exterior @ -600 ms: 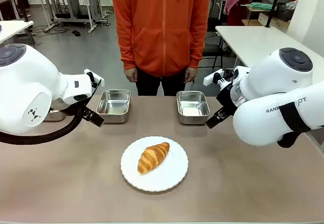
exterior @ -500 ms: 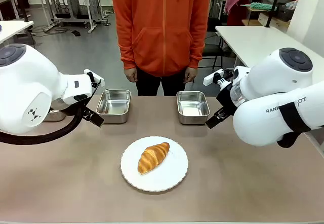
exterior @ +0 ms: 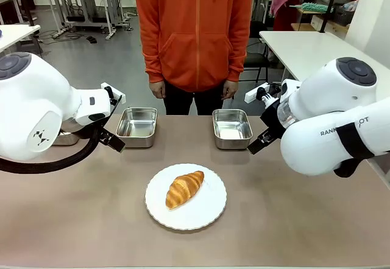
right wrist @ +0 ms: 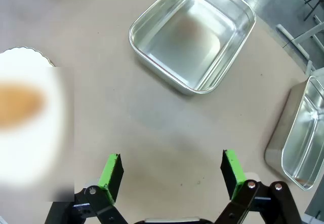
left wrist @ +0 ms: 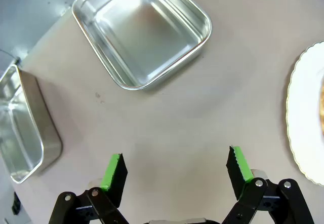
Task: Place the bread in the container.
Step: Place the Butter Roll into the Airtight Container indicated by the human.
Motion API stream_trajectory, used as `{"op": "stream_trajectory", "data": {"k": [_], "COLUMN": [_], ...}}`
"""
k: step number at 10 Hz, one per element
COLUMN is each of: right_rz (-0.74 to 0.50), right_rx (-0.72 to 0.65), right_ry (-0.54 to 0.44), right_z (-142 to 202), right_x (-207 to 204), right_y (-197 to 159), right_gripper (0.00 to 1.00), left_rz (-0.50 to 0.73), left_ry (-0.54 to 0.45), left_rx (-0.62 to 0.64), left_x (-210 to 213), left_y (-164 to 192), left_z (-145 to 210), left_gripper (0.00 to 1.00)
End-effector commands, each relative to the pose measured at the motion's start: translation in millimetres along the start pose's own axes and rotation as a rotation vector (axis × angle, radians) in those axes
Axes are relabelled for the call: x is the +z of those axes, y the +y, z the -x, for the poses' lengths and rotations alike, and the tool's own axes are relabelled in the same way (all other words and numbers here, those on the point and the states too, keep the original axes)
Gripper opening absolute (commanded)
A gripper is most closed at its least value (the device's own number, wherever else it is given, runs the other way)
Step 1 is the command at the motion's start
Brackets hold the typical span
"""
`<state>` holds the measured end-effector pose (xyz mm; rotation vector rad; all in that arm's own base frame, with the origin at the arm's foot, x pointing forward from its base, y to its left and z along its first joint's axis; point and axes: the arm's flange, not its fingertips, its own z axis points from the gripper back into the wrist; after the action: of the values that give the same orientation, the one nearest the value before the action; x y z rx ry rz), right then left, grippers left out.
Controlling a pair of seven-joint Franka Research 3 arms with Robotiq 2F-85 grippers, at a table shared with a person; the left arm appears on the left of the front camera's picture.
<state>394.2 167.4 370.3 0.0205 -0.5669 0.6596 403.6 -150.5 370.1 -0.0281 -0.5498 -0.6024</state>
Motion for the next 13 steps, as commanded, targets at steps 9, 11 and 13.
{"op": "stream_trajectory", "data": {"k": [9,11,13], "right_rz": [-0.003,-0.064,-0.157], "right_rx": [-0.028,-0.08,-0.091], "right_ry": [-0.051,-0.109,-0.127], "right_z": [-27,-32,-21], "right_x": [50,96,126], "right_y": [-43,-104,-164], "right_gripper": [1.0,1.0,1.0], "left_rz": [0.125,0.262,0.419], "left_ry": [-0.022,-0.052,-0.079], "left_rx": [-0.03,-0.027,-0.073], "left_x": [53,96,121], "left_y": [42,96,152], "left_z": [-24,-31,-22], "left_gripper": [1.0,1.0,1.0]}}
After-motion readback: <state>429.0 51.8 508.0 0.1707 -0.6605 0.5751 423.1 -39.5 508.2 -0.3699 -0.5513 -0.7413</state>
